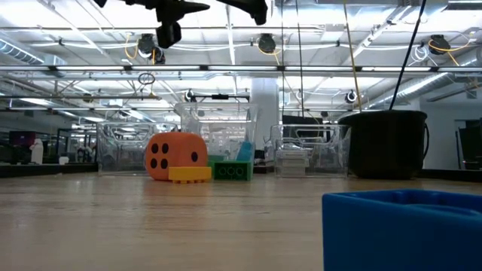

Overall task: Pick & Place Toys
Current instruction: Put the green eight stud game piece into the middle transparent bin

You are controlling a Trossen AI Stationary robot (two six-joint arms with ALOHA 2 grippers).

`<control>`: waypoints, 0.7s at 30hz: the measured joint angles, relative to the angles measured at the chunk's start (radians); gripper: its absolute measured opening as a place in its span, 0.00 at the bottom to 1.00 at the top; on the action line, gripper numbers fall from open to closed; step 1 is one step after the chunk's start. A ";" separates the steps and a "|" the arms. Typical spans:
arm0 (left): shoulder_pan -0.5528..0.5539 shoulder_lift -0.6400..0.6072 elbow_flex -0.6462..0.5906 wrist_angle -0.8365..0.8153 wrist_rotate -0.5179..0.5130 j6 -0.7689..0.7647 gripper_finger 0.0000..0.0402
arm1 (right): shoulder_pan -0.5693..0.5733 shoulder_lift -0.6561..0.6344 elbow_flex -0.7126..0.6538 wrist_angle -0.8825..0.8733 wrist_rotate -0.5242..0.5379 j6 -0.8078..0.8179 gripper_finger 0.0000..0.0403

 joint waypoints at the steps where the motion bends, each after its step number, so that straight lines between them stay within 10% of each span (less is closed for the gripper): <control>1: -0.016 0.010 0.000 -0.001 0.007 -0.012 0.24 | 0.006 0.000 -0.006 0.003 -0.007 0.006 0.90; 11: -0.185 0.033 0.000 -0.218 -0.105 -0.045 0.24 | 0.086 0.000 -0.050 0.001 0.002 0.088 0.90; 21: -0.413 0.033 0.000 -0.413 -0.329 -0.150 0.24 | 0.225 0.000 -0.050 -0.085 0.415 0.121 0.90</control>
